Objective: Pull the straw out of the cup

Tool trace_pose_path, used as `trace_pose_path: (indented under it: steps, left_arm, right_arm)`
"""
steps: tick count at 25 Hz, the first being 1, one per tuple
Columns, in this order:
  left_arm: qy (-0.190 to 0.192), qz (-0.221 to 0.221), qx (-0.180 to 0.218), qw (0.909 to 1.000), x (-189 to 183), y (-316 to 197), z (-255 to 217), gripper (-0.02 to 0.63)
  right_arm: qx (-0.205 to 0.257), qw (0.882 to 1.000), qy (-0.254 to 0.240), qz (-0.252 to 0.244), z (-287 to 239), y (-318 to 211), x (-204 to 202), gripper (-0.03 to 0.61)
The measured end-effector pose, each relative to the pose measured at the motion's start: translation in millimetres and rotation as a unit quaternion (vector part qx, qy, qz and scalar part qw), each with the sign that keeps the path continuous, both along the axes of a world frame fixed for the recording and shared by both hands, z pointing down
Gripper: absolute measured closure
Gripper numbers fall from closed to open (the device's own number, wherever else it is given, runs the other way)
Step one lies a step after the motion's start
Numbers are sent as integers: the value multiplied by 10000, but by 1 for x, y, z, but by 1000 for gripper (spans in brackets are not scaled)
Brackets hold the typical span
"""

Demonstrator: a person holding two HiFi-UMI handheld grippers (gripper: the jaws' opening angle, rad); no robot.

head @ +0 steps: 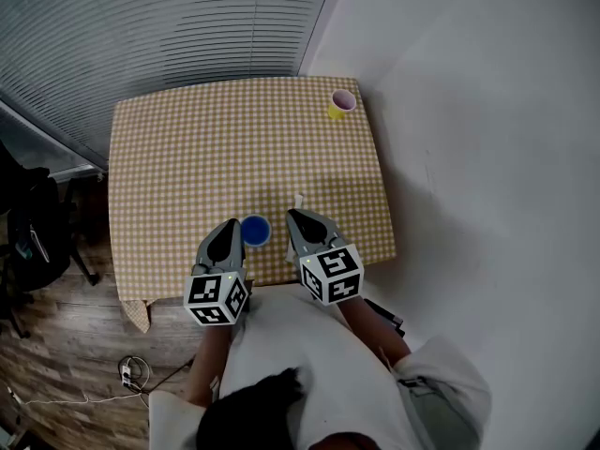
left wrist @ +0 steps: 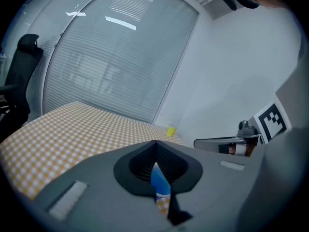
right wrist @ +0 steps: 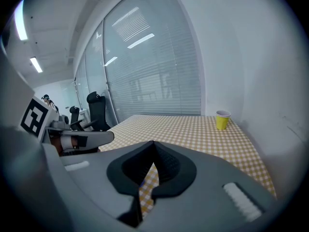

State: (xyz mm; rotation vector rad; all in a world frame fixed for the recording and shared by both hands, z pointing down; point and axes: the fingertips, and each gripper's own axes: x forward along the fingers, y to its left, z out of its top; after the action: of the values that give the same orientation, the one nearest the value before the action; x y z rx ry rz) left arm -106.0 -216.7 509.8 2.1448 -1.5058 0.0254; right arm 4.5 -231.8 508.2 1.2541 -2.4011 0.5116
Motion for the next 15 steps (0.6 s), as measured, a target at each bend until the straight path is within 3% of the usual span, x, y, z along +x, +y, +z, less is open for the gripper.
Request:
trace_pose_path:
  steps: [15]
  left_arm:
    - [-26, -164, -48, 9999, -9, 1, 2, 601]
  right_arm:
    - [-154, 9998, 59, -109, 11, -4, -3, 572]
